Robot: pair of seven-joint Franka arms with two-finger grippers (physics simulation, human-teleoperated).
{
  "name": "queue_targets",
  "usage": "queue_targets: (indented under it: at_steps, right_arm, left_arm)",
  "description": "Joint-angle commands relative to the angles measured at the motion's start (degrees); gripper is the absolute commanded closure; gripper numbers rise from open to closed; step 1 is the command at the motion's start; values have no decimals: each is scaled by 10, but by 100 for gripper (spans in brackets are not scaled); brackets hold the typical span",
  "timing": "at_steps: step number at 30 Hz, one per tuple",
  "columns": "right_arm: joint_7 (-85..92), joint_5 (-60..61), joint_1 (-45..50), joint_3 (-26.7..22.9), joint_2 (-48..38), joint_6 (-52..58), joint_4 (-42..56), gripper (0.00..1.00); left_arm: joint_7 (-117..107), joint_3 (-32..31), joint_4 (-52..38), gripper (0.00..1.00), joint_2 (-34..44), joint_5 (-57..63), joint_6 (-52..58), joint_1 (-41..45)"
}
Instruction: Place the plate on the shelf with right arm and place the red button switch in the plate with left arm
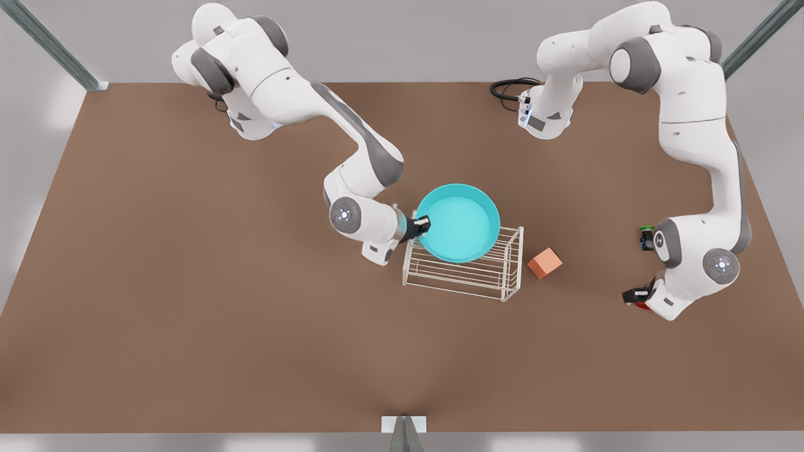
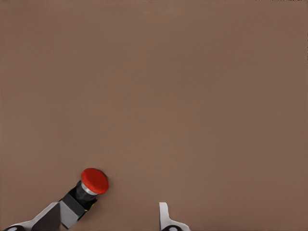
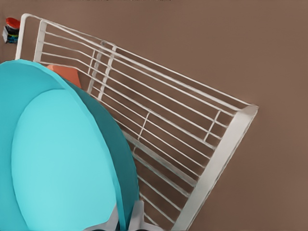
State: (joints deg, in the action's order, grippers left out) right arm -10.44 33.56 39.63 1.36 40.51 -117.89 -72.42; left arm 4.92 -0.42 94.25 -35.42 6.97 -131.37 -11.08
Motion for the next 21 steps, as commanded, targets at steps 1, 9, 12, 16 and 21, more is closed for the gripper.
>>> queue_targets:
  at_steps: [1, 9, 12, 16, 21]
  right_arm:
    - [-205, 5, 8, -1, 4, -43, 5, 77]
    - [-215, 5, 21, -3, 22, -126, 15, 77]
    - [-213, 4, 21, -3, 23, -128, 14, 77]
    - [-196, 1, 20, -3, 18, -125, -5, 77]
    - [-182, 0, 21, 0, 5, -121, -45, 77]
  left_arm:
    - [343, -2, 1, 0, -3, -19, -98, -1]
    - [554, -34, -21, 0, -26, -72, -53, -30]
    - [652, -34, -18, 0, -27, -72, -33, -58]
    - [693, -33, -13, 0, -32, -71, -17, -58]
    - [284, -26, -12, 0, -25, -67, -19, -68]
